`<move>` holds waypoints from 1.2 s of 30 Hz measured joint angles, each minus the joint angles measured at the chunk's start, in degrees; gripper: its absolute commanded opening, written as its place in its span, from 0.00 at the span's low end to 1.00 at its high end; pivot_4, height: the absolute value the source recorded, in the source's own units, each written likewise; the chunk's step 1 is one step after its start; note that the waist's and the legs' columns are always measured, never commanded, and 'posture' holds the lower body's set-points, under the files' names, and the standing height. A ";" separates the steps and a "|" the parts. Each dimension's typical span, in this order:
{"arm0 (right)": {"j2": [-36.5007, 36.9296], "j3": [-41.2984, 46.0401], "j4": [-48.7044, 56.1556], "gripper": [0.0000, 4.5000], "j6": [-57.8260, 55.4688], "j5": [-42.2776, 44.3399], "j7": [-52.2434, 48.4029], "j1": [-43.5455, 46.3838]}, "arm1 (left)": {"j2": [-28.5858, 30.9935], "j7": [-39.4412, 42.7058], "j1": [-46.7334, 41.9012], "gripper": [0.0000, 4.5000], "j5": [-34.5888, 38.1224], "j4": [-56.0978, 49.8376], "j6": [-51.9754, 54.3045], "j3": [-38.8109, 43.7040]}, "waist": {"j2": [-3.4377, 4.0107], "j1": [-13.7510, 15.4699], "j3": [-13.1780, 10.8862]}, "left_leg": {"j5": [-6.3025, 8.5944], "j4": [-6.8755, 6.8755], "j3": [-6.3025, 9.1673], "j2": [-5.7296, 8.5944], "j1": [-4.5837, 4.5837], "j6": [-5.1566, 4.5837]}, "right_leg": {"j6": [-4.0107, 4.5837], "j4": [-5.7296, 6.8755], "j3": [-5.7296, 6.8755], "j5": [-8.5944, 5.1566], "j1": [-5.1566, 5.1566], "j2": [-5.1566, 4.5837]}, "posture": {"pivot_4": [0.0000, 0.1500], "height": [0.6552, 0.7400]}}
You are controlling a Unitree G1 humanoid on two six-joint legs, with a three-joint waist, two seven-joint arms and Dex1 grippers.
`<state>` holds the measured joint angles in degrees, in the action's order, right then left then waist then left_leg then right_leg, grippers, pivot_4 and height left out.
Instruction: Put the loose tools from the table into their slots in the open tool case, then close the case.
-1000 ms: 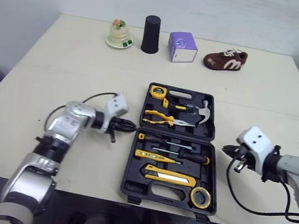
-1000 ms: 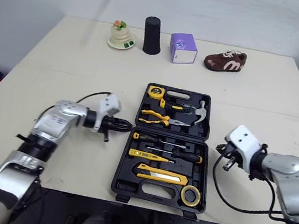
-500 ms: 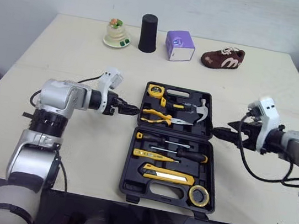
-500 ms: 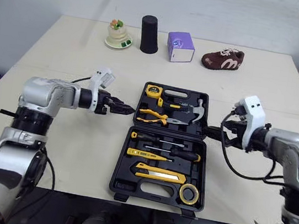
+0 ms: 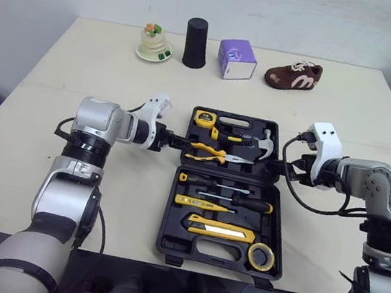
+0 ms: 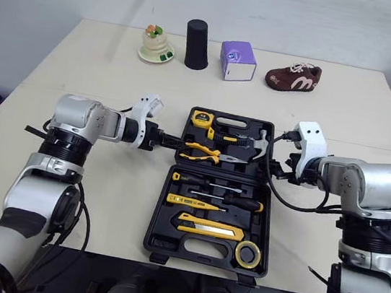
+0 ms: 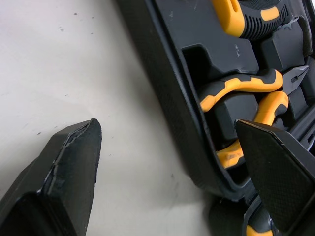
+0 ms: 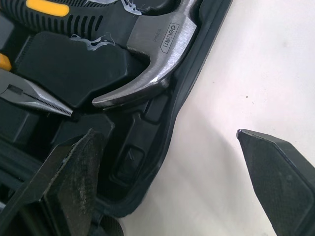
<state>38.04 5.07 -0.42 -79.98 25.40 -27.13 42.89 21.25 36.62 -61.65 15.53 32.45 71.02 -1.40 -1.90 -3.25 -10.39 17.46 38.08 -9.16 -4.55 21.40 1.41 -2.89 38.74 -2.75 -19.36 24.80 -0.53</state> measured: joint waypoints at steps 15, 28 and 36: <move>-3.19 -2.68 -5.68 0.99 1.59 -4.79 4.87 1.84 | -3.02 -4.79 1.19 1.00 -2.25 -1.41 -4.07 -2.04 | 0.09 0.20 0.06 | -0.03 0.06 0.00 0.05 -0.25 0.03 | -0.02 0.08 -0.03 0.01 -0.24 -0.03 | 1.00 0.93; -3.37 -4.24 -6.07 0.99 2.63 -5.34 4.72 2.56 | -1.64 -5.59 2.37 1.00 -2.36 -7.45 1.69 -5.11 | 0.11 -0.18 0.06 | -0.07 -0.02 -0.01 0.05 -0.30 0.08 | -0.02 0.11 -0.06 0.01 -0.22 0.00 | 1.00 0.93; -3.16 -4.83 -7.11 0.99 3.76 -6.31 4.16 2.98 | -3.05 -5.99 -2.30 1.00 -2.84 -1.84 3.74 -7.00 | 0.11 -0.17 0.06 | -0.07 0.00 -0.01 0.06 -0.32 0.08 | -0.02 0.10 -0.07 0.01 -0.24 -0.01 | 1.00 0.93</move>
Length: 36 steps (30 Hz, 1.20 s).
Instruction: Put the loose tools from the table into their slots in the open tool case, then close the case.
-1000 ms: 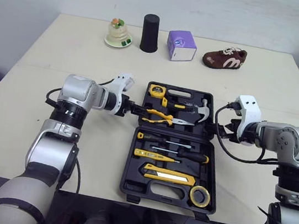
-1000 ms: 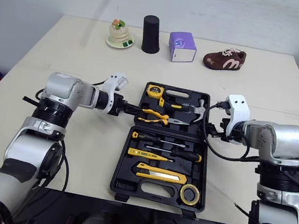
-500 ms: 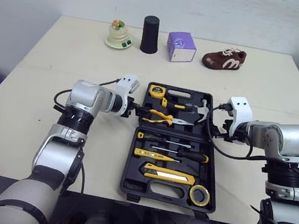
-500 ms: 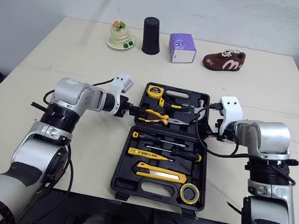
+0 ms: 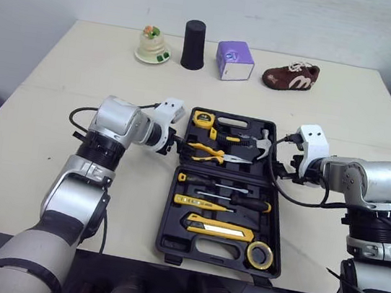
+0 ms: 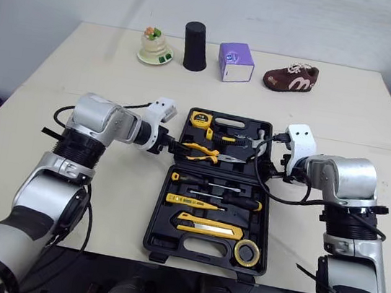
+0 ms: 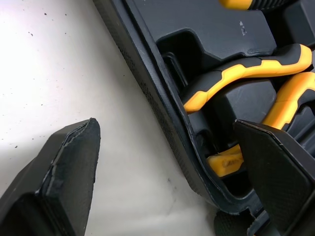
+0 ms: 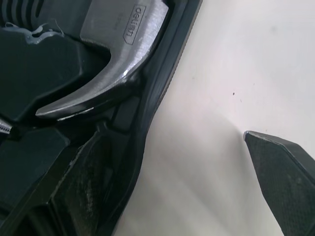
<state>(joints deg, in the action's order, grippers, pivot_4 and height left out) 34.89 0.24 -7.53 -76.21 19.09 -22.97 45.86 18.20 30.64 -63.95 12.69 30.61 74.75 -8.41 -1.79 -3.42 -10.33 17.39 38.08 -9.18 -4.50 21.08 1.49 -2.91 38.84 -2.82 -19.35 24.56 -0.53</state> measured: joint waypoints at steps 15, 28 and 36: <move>-0.71 0.12 -0.68 0.99 -0.12 -0.15 0.30 0.34 | 1.04 1.20 -0.49 1.00 -0.64 1.63 -1.30 -1.69 | 0.11 -0.01 0.08 | -0.04 -0.03 0.01 0.02 -0.10 0.04 | -0.02 0.03 -0.03 0.01 -0.07 0.00 | 1.00 0.93; -2.14 -0.90 1.45 0.00 -0.39 0.04 0.87 0.09 | 0.38 3.09 0.76 0.08 -0.28 -0.68 -0.96 -2.95 | 0.04 0.24 0.44 | -0.03 -0.08 0.04 0.02 -0.07 0.03 | -0.02 -0.15 -0.02 0.01 -0.12 -0.03 | 1.00 0.93; -2.86 0.03 1.79 0.00 -1.45 0.03 2.12 -0.38 | -0.34 2.09 1.30 0.08 -0.47 -1.54 -0.77 -3.08 | 0.23 0.36 0.98 | 0.00 -0.19 0.05 0.02 -0.07 0.01 | -0.02 -0.31 -0.02 0.01 -0.14 -0.02 | 1.00 0.93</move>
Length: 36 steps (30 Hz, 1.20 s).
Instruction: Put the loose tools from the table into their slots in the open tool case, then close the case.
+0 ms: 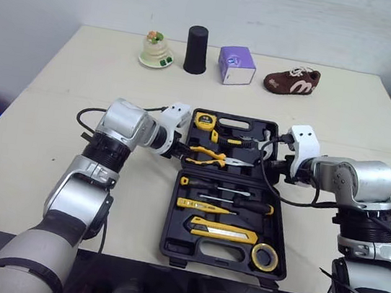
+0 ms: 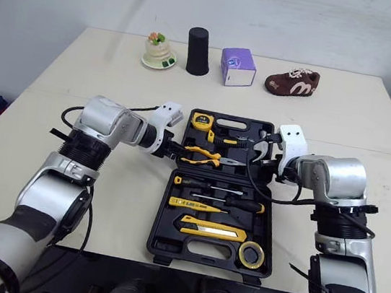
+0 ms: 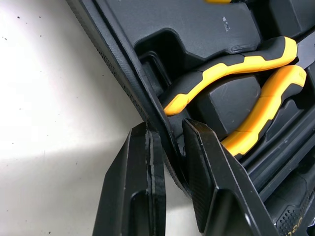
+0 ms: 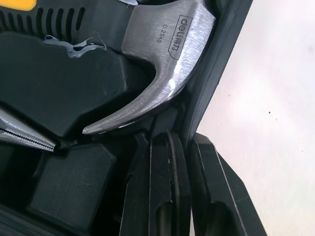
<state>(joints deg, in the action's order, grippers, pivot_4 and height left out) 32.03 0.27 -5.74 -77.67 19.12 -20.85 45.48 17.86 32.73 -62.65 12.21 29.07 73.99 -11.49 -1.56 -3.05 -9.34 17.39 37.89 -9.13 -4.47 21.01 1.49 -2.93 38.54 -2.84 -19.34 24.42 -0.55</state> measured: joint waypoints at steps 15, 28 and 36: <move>-2.24 4.13 10.57 0.00 17.63 -4.52 4.77 -8.02 | -2.00 -1.37 9.68 0.06 -1.40 -6.21 -29.14 6.14 | 0.17 -0.02 -0.37 | -0.11 -0.19 -0.23 0.02 0.38 -0.04 | -0.09 -0.05 -0.19 0.14 0.53 0.03 | 1.00 0.93; -3.29 1.25 14.08 0.00 62.26 -15.31 5.80 -27.15 | -0.82 -7.82 23.56 0.00 -10.27 -10.86 -69.08 5.50 | 0.16 -0.47 -0.47 | -0.16 -0.71 -0.88 -0.06 0.46 0.06 | -0.04 -0.20 -0.66 0.11 1.11 0.21 | 1.00 0.93; 1.08 -0.81 13.24 0.00 84.81 -25.92 8.22 -37.56 | 2.21 -10.85 30.80 0.00 -15.56 -17.55 -75.90 4.04 | 0.16 -0.52 -0.46 | -0.18 -0.72 -0.96 -0.09 0.21 0.08 | -0.01 0.00 -0.74 0.09 0.98 0.24 | 1.00 0.93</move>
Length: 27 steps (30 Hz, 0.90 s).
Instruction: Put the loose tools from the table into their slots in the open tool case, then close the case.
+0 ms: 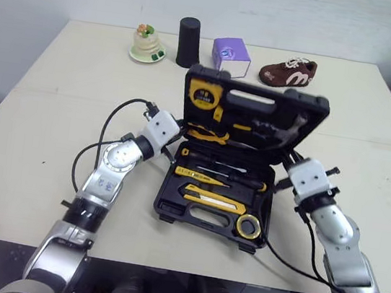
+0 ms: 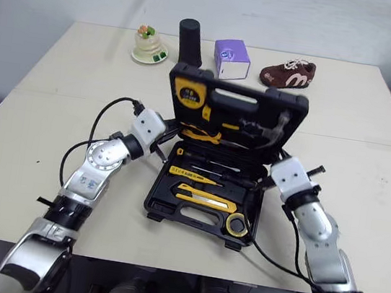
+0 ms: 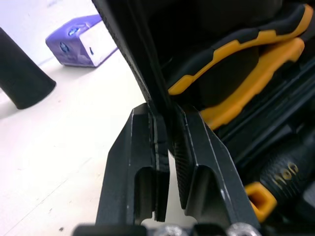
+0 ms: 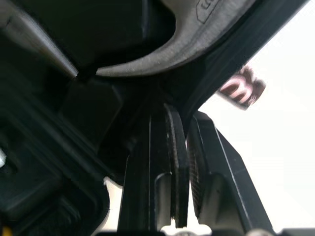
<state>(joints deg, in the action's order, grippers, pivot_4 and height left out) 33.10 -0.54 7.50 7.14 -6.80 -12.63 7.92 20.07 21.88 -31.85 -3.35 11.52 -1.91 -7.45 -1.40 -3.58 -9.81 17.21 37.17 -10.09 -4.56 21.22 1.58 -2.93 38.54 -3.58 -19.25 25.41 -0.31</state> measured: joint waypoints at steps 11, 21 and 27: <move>16.91 22.49 29.91 0.84 -5.32 19.87 -23.93 -32.92 | 21.42 21.42 23.55 0.98 33.08 -31.44 39.20 16.45 | -0.50 -1.33 -0.29 | -0.19 -0.07 0.57 -0.09 -0.84 0.26 | 0.22 0.22 0.19 -0.14 -0.94 0.11 | 1.00 0.93; 18.02 38.27 36.12 0.84 -22.18 41.49 -45.18 -51.23 | 34.16 31.54 22.74 0.98 45.02 -23.40 51.82 28.98 | -1.17 -0.68 -0.36 | 0.35 -0.13 1.44 -0.05 -0.95 -0.38 | 0.48 -1.13 1.29 -0.01 -2.06 -0.32 | 1.00 0.93; 18.15 37.72 36.45 0.64 -29.10 47.28 -45.91 -48.51 | 31.50 31.55 16.71 0.87 41.45 -20.03 47.32 22.81 | -1.17 0.39 -0.36 | 0.50 -0.21 1.51 -0.10 -0.89 -0.18 | 0.53 -1.12 1.37 -0.10 -1.95 -0.22 | 1.00 0.93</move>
<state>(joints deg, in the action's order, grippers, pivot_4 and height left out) 51.25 37.18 43.94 -21.95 40.48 -58.54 -40.59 51.57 53.43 -15.14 38.10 -8.51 45.41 15.36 -2.57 -3.19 -10.16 17.71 36.96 -8.59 -4.66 20.33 1.40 -2.40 37.42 -2.21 -19.35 23.46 -0.53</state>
